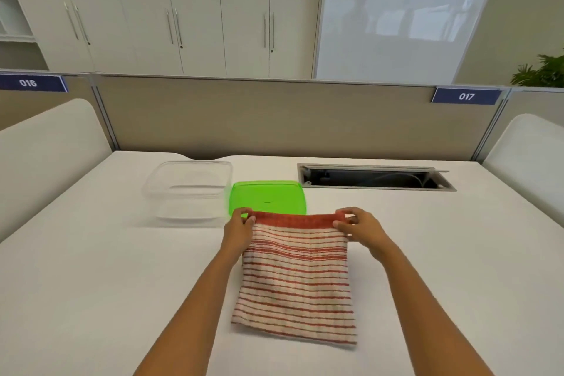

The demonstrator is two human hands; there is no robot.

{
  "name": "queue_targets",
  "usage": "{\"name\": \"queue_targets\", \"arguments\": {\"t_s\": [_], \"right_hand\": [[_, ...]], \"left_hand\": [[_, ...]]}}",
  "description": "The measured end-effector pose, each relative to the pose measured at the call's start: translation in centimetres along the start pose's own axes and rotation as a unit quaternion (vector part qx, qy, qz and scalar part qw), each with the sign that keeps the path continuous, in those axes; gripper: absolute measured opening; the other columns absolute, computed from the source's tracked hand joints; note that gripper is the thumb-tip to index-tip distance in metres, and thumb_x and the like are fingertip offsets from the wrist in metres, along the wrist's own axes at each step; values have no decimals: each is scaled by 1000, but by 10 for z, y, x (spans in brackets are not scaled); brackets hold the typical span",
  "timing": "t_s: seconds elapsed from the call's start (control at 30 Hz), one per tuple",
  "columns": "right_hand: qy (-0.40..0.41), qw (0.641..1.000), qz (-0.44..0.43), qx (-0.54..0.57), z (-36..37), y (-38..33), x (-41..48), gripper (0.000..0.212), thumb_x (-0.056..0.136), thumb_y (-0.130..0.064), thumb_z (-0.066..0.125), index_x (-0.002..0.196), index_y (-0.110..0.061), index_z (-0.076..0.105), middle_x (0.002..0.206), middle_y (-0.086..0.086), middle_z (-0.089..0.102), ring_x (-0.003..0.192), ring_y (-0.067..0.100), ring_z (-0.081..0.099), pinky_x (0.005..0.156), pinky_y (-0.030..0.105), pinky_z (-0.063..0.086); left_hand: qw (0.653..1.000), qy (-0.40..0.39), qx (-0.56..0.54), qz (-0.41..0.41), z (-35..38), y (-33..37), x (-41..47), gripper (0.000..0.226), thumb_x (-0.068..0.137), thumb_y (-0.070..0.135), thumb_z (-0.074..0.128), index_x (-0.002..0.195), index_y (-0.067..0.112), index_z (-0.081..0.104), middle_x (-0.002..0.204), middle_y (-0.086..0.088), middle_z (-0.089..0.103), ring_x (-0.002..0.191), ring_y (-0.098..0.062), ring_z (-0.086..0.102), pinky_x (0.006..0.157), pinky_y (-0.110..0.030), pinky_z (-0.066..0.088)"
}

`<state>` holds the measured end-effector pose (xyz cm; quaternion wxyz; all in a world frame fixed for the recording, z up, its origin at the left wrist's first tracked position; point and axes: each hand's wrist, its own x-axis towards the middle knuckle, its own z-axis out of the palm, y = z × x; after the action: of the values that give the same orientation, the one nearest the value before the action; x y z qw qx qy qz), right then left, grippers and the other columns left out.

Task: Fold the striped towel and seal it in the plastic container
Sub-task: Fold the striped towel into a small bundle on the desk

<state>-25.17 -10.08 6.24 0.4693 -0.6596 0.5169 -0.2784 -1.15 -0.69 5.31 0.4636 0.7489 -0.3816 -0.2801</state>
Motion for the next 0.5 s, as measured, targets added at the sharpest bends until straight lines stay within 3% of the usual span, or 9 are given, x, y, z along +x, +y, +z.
{"name": "queue_targets", "arguments": {"t_s": [0.13,0.33,0.4,0.5], "right_hand": [[65,995,74,33,26,35,11,37,88,-21,60,124,-14,49,120,14,62,99,26,61,86,39,54],[55,991,123,-11,39,56,-11,44,87,-37,58,123,-13,54,122,8,62,103,24,61,93,38,50],[42,991,115,-54,45,58,-24,42,89,-39,55,120,-12,56,119,8,64,100,22,62,91,37,50],[60,991,101,-63,53,62,-43,35,92,-35,51,118,-13,55,117,7,65,92,19,62,90,37,51]], "left_hand": [[998,21,-10,-50,14,-21,5,37,96,18,45,131,5,44,109,-21,64,94,-29,57,80,-30,40],[993,-3,8,-117,11,-35,-4,52,94,33,49,135,3,42,134,-21,53,123,-34,50,100,-37,39],[991,-14,75,-109,9,-42,-14,46,94,35,48,124,1,54,128,-19,58,120,-34,53,96,-35,41],[988,-41,139,-62,7,-44,-28,36,93,35,49,100,4,65,103,-14,68,97,-28,61,78,-29,42]]}}
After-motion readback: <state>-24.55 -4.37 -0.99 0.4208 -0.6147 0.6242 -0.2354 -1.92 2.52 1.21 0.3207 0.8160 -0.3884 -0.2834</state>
